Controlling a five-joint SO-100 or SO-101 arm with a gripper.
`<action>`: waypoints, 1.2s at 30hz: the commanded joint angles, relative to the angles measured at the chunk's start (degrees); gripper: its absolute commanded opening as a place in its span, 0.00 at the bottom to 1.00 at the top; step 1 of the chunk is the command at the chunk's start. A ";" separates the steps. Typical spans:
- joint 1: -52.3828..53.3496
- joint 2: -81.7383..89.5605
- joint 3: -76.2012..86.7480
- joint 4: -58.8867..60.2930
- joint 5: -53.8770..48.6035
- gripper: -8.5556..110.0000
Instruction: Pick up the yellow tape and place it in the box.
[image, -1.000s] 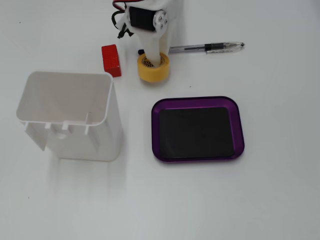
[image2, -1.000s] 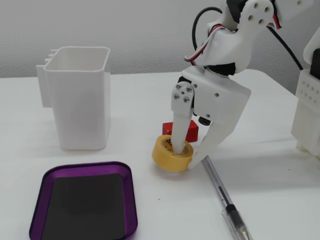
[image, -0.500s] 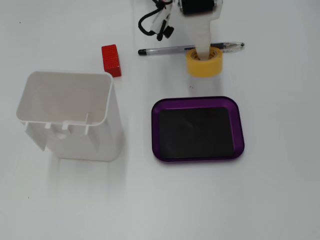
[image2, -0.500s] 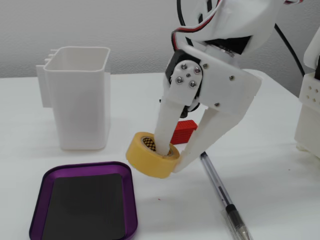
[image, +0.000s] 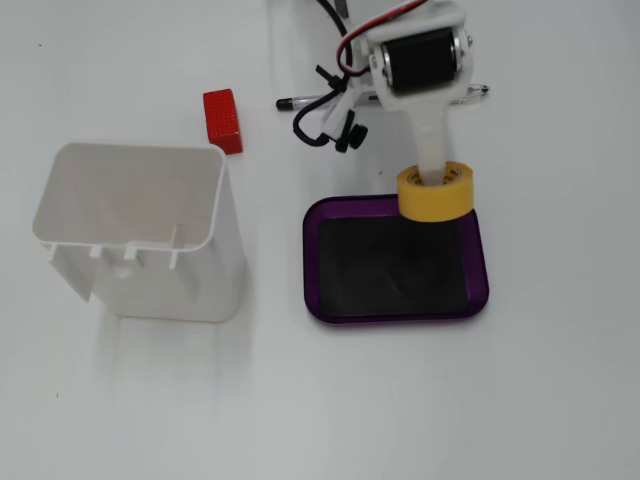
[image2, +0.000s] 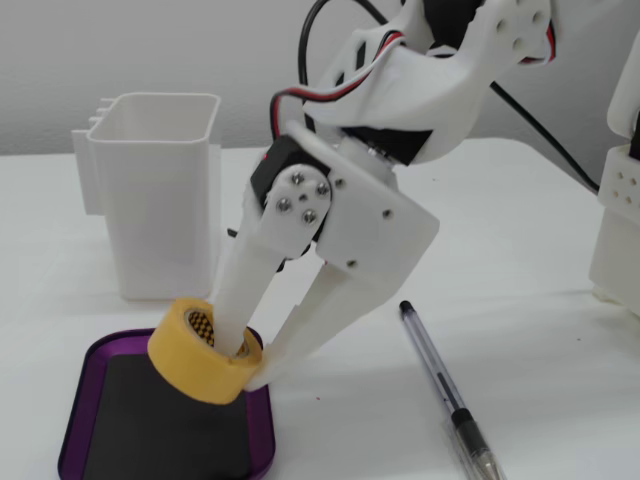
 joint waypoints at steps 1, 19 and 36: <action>2.20 -2.90 -4.66 -1.14 -0.18 0.07; 2.72 7.47 -6.33 11.69 0.35 0.19; 5.98 76.55 16.44 44.47 -0.26 0.19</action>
